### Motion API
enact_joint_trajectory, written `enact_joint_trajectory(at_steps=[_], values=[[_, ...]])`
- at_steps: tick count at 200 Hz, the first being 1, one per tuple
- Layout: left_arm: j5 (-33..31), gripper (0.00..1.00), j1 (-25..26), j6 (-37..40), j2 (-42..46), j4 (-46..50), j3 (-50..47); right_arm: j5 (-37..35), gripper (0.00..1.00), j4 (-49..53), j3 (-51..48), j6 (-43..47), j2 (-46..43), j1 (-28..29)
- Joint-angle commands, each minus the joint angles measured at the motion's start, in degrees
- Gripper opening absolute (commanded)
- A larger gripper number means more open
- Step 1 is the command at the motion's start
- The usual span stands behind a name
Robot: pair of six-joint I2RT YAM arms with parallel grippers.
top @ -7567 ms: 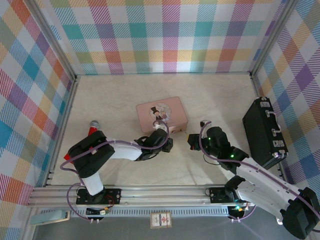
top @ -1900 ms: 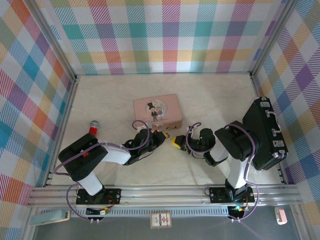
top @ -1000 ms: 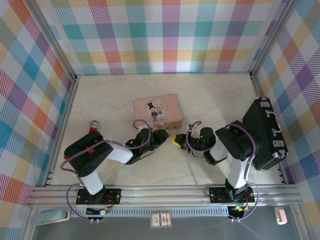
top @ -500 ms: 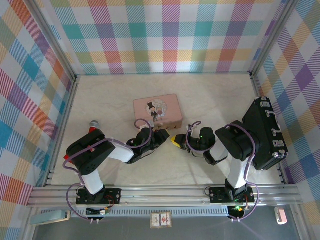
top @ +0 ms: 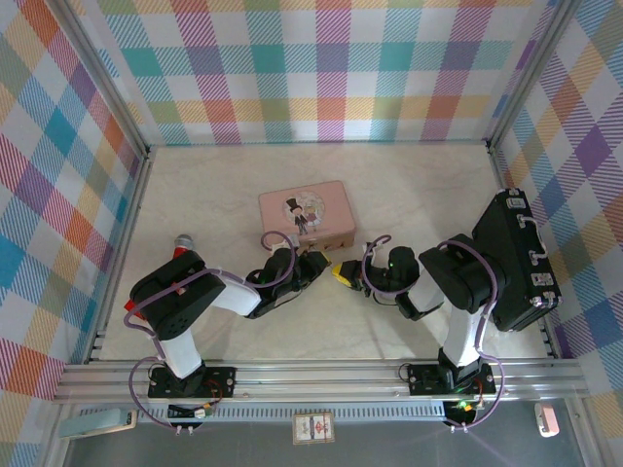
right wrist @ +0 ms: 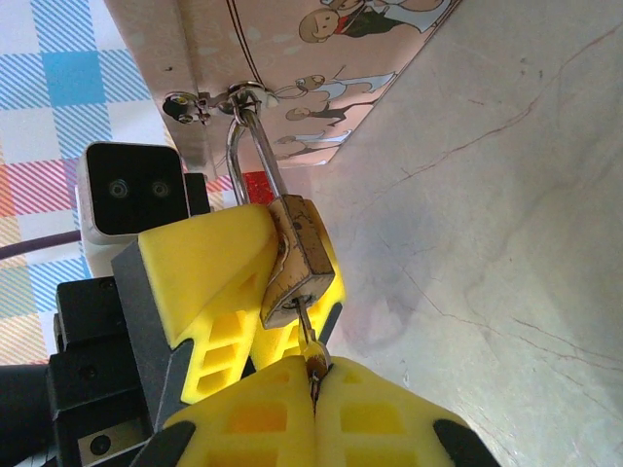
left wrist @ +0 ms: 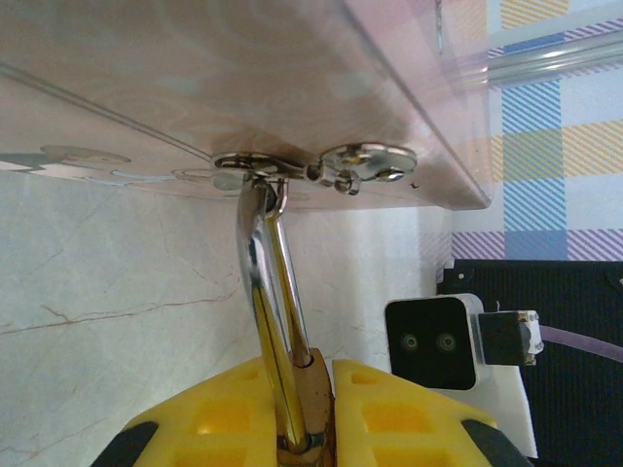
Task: Unlock the padlock with the key
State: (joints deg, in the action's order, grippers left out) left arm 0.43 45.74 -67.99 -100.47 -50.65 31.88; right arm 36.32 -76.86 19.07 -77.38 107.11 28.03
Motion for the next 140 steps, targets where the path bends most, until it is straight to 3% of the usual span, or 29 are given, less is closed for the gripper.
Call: enact_joint_trajectory(at_steps=[1,140], values=[[2.5,0.1,-0.2,-1.0,-0.2,-6.3,0.0,0.6,0.0,-3.7,2.4,-1.3,-0.1,-0.5],[3.7,0.08,0.8,-0.8,0.5,-8.1,0.8,0.9,0.0,-3.2,5.0,-1.5,-0.3,-0.3]])
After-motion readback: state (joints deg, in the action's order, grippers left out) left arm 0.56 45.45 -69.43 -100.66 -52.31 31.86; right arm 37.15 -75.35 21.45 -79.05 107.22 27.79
